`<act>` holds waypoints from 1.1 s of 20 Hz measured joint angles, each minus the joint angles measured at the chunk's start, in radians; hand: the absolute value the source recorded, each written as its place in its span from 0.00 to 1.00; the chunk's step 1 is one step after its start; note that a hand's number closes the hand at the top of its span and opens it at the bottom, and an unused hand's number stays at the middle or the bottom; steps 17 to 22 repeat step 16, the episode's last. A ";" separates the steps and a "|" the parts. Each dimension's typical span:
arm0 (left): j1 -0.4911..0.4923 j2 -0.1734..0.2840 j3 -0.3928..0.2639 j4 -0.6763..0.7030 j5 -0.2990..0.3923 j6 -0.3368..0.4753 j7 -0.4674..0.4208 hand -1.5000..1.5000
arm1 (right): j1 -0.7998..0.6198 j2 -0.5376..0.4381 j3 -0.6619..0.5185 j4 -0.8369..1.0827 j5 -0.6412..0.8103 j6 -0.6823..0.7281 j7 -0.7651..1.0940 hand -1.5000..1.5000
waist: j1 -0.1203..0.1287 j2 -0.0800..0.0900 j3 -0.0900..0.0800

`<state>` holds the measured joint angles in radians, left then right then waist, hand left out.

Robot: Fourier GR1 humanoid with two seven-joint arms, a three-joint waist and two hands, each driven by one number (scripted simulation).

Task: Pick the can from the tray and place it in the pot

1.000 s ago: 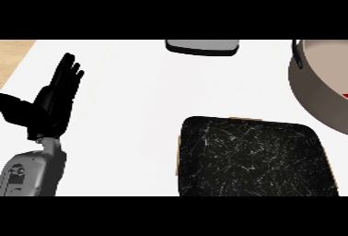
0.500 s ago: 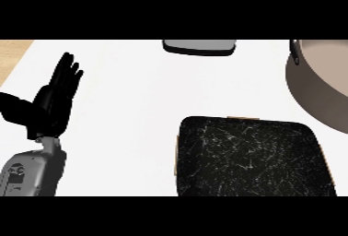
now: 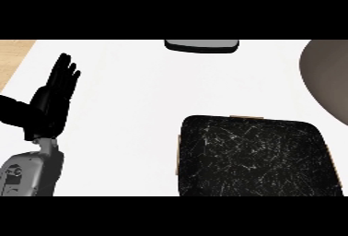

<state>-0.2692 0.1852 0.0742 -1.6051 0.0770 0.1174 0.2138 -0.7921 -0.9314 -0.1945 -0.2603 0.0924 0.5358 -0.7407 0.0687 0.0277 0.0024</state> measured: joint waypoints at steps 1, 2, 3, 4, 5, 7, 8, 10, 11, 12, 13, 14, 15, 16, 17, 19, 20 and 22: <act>-0.001 0.002 0.003 0.002 0.001 -0.001 -0.001 0.50 | -0.003 -0.006 -0.008 0.005 -0.011 0.013 0.011 0.00 | 0.002 0.003 0.002; -0.002 0.002 0.004 0.000 0.002 0.000 -0.001 0.50 | -0.003 -0.014 -0.014 0.009 -0.021 0.028 0.022 0.00 | 0.002 0.005 0.004; 0.002 0.001 0.004 -0.003 0.002 0.001 -0.001 0.50 | 0.000 -0.021 -0.021 0.013 -0.030 0.040 0.031 0.00 | 0.003 0.006 0.006; 0.002 0.000 0.005 -0.005 0.002 0.002 -0.001 0.50 | -0.001 -0.027 -0.027 0.016 -0.039 0.049 0.043 0.00 | 0.005 0.008 0.008; 0.003 0.000 0.006 -0.006 0.003 0.003 -0.001 0.50 | -0.003 -0.033 -0.033 0.017 -0.048 0.060 0.053 0.00 | 0.006 0.009 0.009; 0.001 0.005 0.008 -0.008 0.002 0.002 0.004 0.50 | 0.000 -0.045 -0.040 0.016 -0.060 0.078 0.070 0.00 | 0.006 0.011 0.011; 0.000 0.006 0.008 -0.010 0.003 0.001 0.004 0.50 | 0.001 -0.051 -0.042 0.014 -0.065 0.086 0.079 0.00 | 0.007 0.012 0.012; 0.002 0.002 0.006 -0.009 0.001 0.003 0.000 0.50 | 0.004 -0.058 -0.046 0.010 -0.074 0.096 0.092 0.00 | 0.007 0.014 0.013; 0.003 0.001 0.006 -0.008 0.001 0.003 0.000 0.50 | 0.005 -0.066 -0.048 0.007 -0.079 0.106 0.100 0.00 | 0.005 0.014 0.014; 0.002 -0.002 0.003 -0.008 0.000 0.004 -0.001 0.50 | 0.005 -0.066 -0.049 0.003 -0.083 0.107 0.103 0.00 | 0.005 0.015 0.014; 0.002 -0.004 0.002 -0.007 -0.001 0.004 -0.003 0.50 | 0.005 -0.071 -0.049 -0.001 -0.086 0.113 0.111 0.00 | 0.006 0.016 0.014; 0.005 -0.003 0.003 -0.007 0.000 0.003 -0.004 0.50 | 0.006 -0.077 -0.051 -0.004 -0.091 0.116 0.117 0.00 | 0.007 0.017 0.015; 0.002 -0.001 0.006 -0.007 0.003 0.002 -0.002 0.50 | 0.011 -0.079 -0.051 -0.008 -0.093 0.120 0.120 0.00 | 0.006 0.017 0.015; 0.001 -0.003 0.005 -0.007 0.004 0.002 -0.002 0.50 | 0.014 -0.077 -0.051 -0.011 -0.096 0.119 0.123 0.00 | 0.008 0.018 0.016; 0.001 -0.003 0.005 -0.007 0.004 0.002 -0.002 0.50 | 0.014 -0.077 -0.051 -0.011 -0.096 0.119 0.123 0.00 | 0.008 0.018 0.016; 0.001 -0.003 0.005 -0.007 0.004 0.002 -0.002 0.50 | 0.014 -0.077 -0.051 -0.011 -0.096 0.119 0.123 0.00 | 0.008 0.018 0.016; 0.001 -0.003 0.005 -0.007 0.004 0.002 -0.002 0.50 | 0.014 -0.077 -0.051 -0.011 -0.096 0.119 0.123 0.00 | 0.008 0.018 0.016; 0.001 -0.003 0.005 -0.007 0.004 0.002 -0.002 0.50 | 0.014 -0.077 -0.051 -0.011 -0.096 0.119 0.123 0.00 | 0.008 0.018 0.016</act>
